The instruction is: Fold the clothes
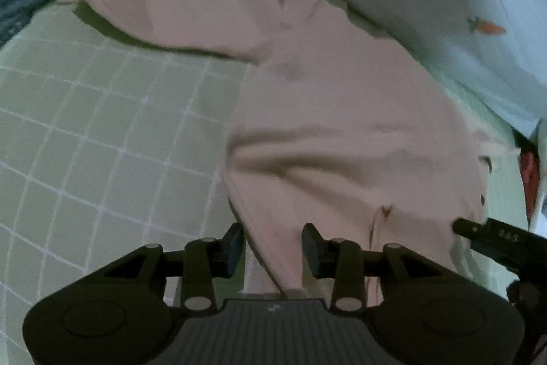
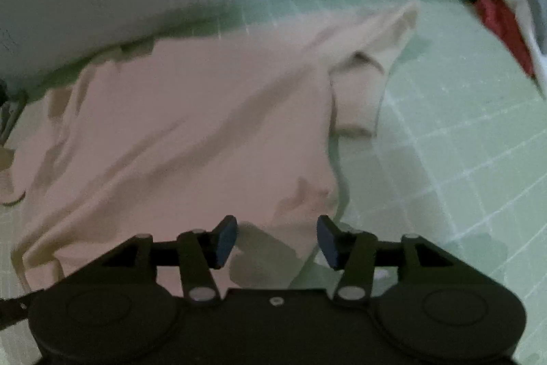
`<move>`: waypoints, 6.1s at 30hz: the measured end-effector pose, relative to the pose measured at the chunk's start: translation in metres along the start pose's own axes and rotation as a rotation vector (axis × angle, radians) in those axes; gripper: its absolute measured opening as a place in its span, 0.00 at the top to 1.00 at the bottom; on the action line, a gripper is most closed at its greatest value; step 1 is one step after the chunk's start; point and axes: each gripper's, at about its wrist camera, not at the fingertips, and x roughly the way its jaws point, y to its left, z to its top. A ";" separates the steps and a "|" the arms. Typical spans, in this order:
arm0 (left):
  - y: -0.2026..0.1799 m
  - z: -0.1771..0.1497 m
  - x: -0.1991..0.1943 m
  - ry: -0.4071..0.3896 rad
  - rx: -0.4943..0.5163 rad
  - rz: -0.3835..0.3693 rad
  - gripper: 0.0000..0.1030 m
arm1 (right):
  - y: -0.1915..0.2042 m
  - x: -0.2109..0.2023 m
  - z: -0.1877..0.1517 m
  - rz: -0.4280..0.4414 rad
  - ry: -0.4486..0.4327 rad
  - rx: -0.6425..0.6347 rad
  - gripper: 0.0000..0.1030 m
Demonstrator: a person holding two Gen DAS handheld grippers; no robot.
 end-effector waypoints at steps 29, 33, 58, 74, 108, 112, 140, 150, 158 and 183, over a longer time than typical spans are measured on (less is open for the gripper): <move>0.051 -0.034 -0.025 -0.023 0.017 0.147 0.61 | 0.026 -0.030 -0.018 -0.017 -0.068 -0.065 0.51; 0.051 -0.033 -0.023 -0.025 0.022 0.142 0.62 | 0.019 -0.034 -0.023 -0.027 -0.063 -0.046 0.96; 0.021 -0.075 -0.030 0.010 0.067 0.087 0.77 | 0.006 -0.041 -0.044 0.008 -0.031 0.043 0.27; 0.032 -0.136 -0.067 -0.008 -0.020 0.110 0.97 | -0.057 -0.076 -0.107 -0.020 -0.010 0.017 0.97; -0.032 -0.078 -0.046 -0.084 -0.015 0.220 0.16 | -0.119 -0.076 -0.042 0.002 -0.162 0.007 0.00; -0.036 -0.059 -0.028 -0.060 -0.020 0.232 0.16 | -0.109 -0.049 -0.005 0.005 -0.161 -0.036 0.01; -0.066 -0.017 0.032 0.026 0.055 0.335 0.00 | -0.118 0.007 0.081 -0.321 -0.269 -0.223 0.97; -0.066 -0.016 0.034 0.023 0.047 0.339 0.00 | -0.217 -0.019 0.086 -0.508 -0.266 -0.059 0.95; -0.067 -0.016 0.034 0.023 0.041 0.341 0.00 | -0.219 -0.030 0.077 -0.268 -0.289 0.343 0.52; -0.067 -0.017 0.035 0.002 0.040 0.340 0.00 | -0.207 -0.030 0.049 -0.113 -0.277 0.543 0.94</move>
